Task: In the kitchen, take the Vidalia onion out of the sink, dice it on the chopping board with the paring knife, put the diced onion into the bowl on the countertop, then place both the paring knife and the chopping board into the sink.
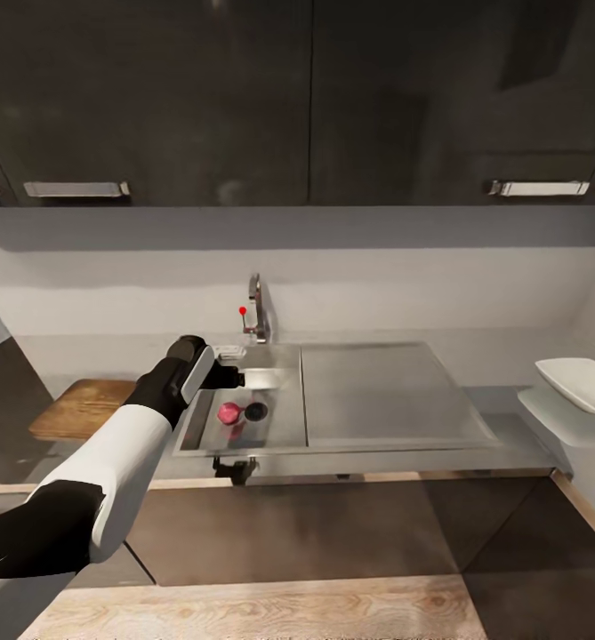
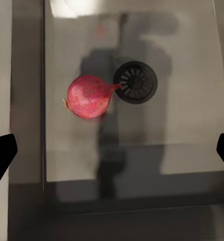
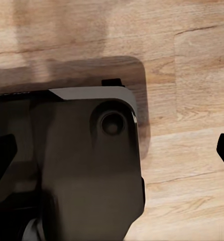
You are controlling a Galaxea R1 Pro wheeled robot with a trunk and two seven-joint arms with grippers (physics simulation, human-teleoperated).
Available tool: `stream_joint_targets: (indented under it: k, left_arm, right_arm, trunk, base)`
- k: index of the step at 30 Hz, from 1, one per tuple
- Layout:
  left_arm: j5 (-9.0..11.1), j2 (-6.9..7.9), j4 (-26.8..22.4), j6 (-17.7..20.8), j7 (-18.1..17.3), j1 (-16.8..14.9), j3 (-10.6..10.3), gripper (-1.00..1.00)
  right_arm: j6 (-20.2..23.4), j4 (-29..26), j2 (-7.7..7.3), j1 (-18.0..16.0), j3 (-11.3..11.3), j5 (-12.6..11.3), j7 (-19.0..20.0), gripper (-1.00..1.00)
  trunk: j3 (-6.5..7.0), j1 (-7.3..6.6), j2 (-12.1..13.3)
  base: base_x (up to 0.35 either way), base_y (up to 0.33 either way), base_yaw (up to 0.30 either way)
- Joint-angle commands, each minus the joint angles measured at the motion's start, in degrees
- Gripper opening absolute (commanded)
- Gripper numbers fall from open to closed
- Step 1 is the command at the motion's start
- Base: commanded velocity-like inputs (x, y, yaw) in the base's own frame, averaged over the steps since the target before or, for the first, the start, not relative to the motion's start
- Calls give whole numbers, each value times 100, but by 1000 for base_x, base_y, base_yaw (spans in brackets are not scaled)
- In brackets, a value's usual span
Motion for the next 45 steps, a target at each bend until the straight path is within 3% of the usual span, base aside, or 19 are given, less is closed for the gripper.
stream_joint_targets:
  k: [1, 13, 45]
  left_arm:
    - [61, 4, -7, 18, 55, -5, -20, 100]
    - [61, -8, 2, 18, 54, -5, -35, 100]
    - [66, 9, 270, -15, 46, -5, -37, 100]
  right_arm:
    - [-15, 4, 2, -4, -46, 60, -25, 100]
    - [-15, 4, 2, -4, -46, 61, -33, 100]
    - [-15, 4, 2, -4, -46, 61, -34, 100]
  trunk:
    - [-19, 2, -10]
    - [-106, 2, -10]
    - [-111, 2, -10]
  base:
    - [0, 0, 0]
    - [0, 0, 0]
    - [91, 0, 0]
